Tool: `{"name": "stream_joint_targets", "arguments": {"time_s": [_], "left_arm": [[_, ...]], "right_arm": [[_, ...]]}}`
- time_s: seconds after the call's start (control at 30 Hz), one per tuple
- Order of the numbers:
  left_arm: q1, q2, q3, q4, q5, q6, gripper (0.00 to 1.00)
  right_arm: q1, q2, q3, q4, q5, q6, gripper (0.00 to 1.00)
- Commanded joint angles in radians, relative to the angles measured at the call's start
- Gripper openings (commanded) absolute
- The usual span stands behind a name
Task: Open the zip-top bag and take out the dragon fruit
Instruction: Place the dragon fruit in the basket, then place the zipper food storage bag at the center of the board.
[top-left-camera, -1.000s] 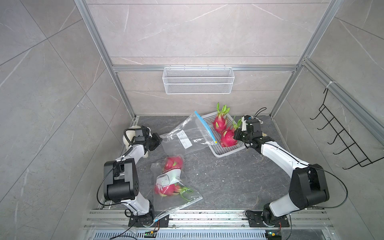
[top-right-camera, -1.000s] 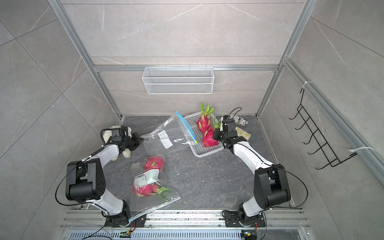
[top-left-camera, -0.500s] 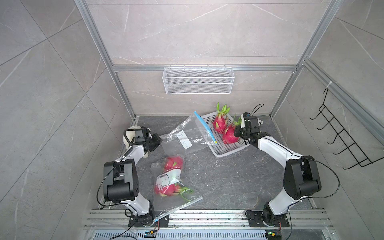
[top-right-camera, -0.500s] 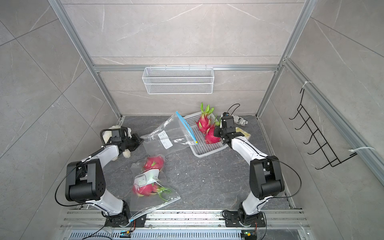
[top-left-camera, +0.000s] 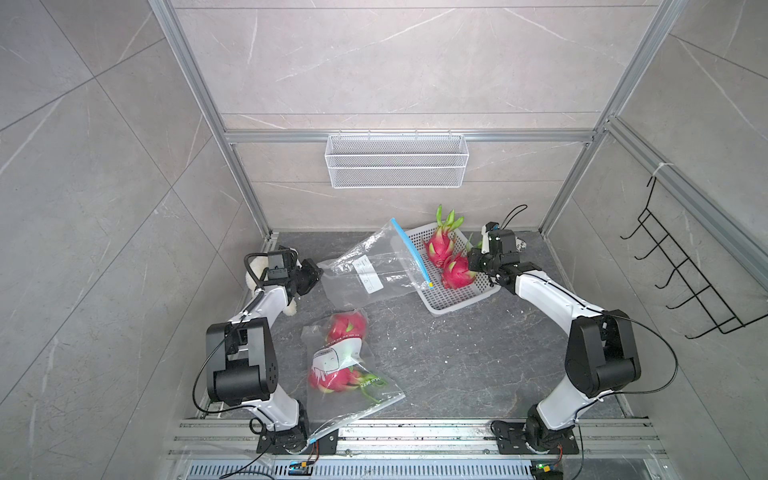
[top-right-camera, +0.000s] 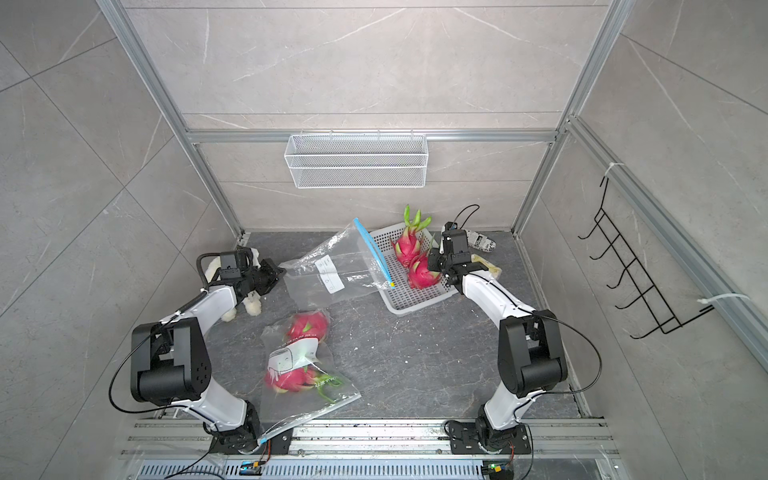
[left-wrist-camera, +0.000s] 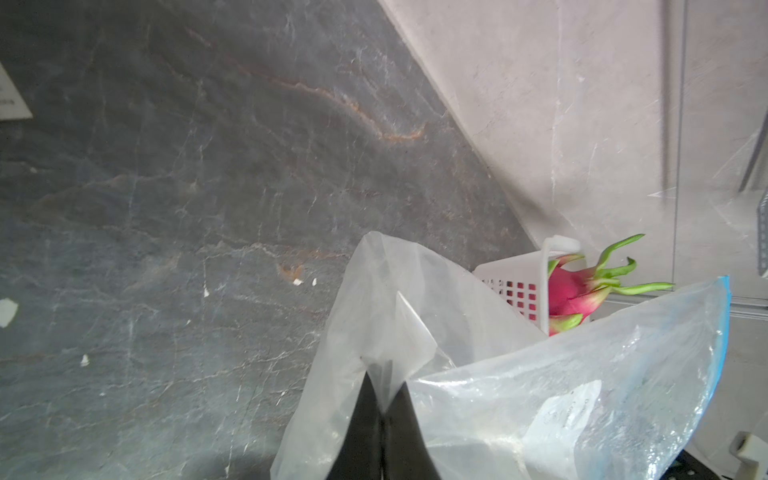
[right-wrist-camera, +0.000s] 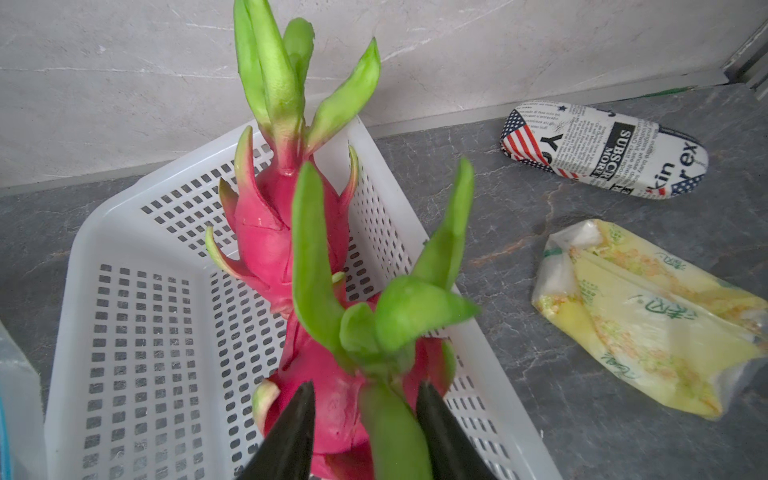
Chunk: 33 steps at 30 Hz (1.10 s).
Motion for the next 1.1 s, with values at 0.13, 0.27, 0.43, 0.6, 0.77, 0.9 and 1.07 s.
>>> {"name": "stream_joint_targets", "arguments": {"time_s": [0.13,0.27,0.43,0.6,0.77,0.9,1.07], "left_arm": [[0.014,0.012,0.108,-0.002,-0.057,-0.037,0.0],[0.042,0.045,0.153,-0.009,-0.072,-0.062,0.0],[0.081,0.1,0.21,-0.045,-0.105,-0.077,0.0],[0.087,0.133,0.261,-0.1,-0.191,-0.049,0.0],[0.087,0.162,0.309,-0.142,-0.187,-0.033,0.77],[0.087,0.155,0.314,-0.125,-0.143,-0.036,1.0],[0.053,0.117,0.305,-0.12,-0.066,-0.009,1.0]], "right_arm": [[-0.001,-0.131,0.034,-0.015,0.029,0.016,0.97],[-0.001,-0.172,0.069,-0.101,0.116,0.076,0.99],[-0.006,-0.219,0.048,-0.127,0.132,0.105,0.99],[-0.006,-0.263,0.02,-0.129,0.076,0.092,0.99],[-0.003,-0.282,-0.001,-0.142,-0.054,0.078,0.99],[0.017,-0.295,-0.03,-0.147,-0.151,0.076,0.99],[0.129,-0.351,-0.112,-0.132,-0.259,0.04,0.99]]}}
